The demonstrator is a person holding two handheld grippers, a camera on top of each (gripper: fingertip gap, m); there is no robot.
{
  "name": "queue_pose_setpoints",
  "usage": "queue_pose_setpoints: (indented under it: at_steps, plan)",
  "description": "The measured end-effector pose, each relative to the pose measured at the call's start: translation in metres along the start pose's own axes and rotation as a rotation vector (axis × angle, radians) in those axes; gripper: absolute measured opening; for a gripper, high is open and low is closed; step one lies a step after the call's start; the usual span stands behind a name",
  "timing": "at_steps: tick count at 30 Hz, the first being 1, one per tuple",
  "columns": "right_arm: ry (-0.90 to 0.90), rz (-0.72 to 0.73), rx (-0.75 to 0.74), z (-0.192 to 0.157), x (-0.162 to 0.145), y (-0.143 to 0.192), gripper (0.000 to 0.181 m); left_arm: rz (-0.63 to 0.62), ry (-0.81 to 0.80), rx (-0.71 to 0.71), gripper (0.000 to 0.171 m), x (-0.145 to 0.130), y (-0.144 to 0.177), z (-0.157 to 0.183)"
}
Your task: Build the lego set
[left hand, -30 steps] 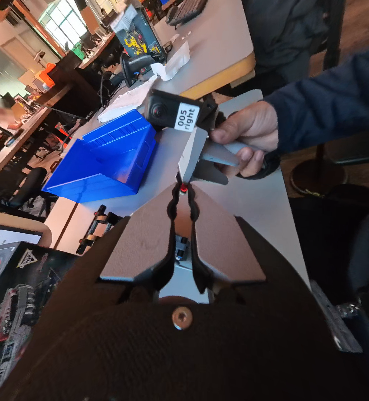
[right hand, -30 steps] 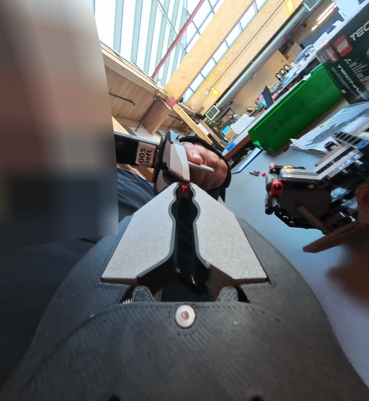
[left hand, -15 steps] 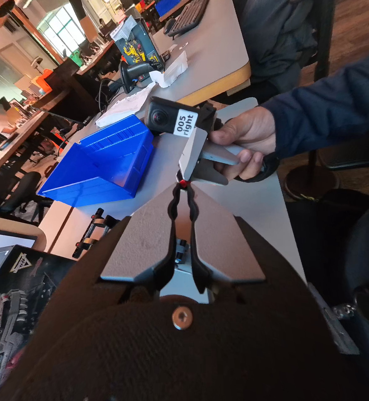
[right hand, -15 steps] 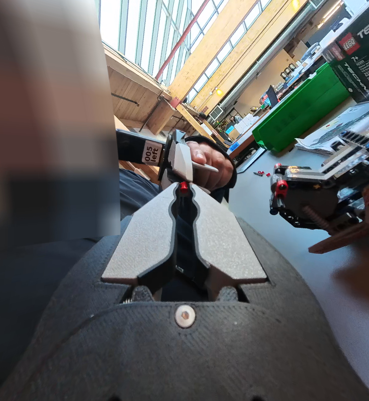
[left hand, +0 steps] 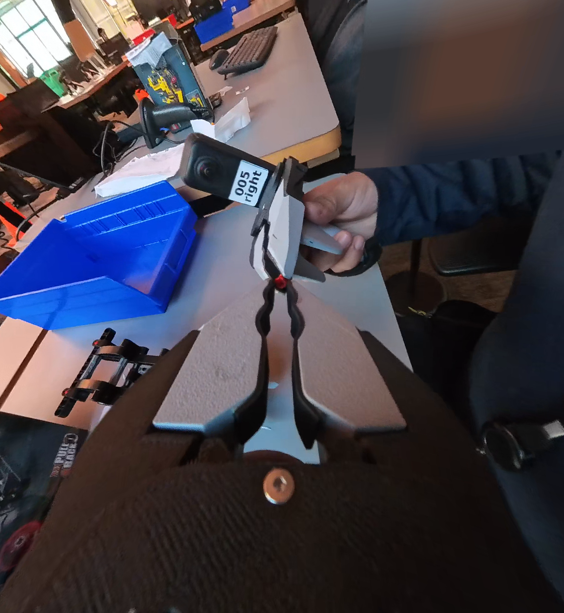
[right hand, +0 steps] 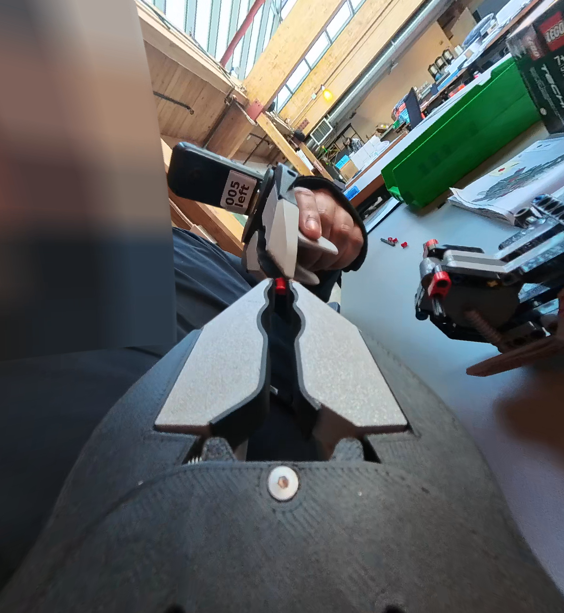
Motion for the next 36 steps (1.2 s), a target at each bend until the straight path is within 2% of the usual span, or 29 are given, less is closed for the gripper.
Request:
queue_pose_setpoints:
  at_steps: [7,18,24,36]
  plan:
    - [-0.004,-0.062,-0.012,0.0,0.0,-0.003,0.003,0.003,-0.033,-0.038,0.004,-0.003,0.001,0.001]
    - [-0.048,0.032,0.001,0.004,0.003,0.005,0.003,0.0,-0.196,0.092,0.003,-0.004,-0.003,0.0]
    - [-0.014,0.048,-0.029,0.002,0.007,0.005,0.003,0.014,-0.174,0.112,0.003,-0.002,-0.003,-0.003]
    - [0.013,0.076,-0.144,0.002,0.011,0.011,0.003,-0.097,-0.204,0.201,0.003,0.001,-0.012,-0.005]
Point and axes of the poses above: each gripper's, where its closed fingertips meet, y back along the fingers, x out of its top, z = x × y across the jaws, the point moved 7 cm from there along y, back along the fingers, and after that the axes turned 3 degrees about x, right-handed, at the moved point
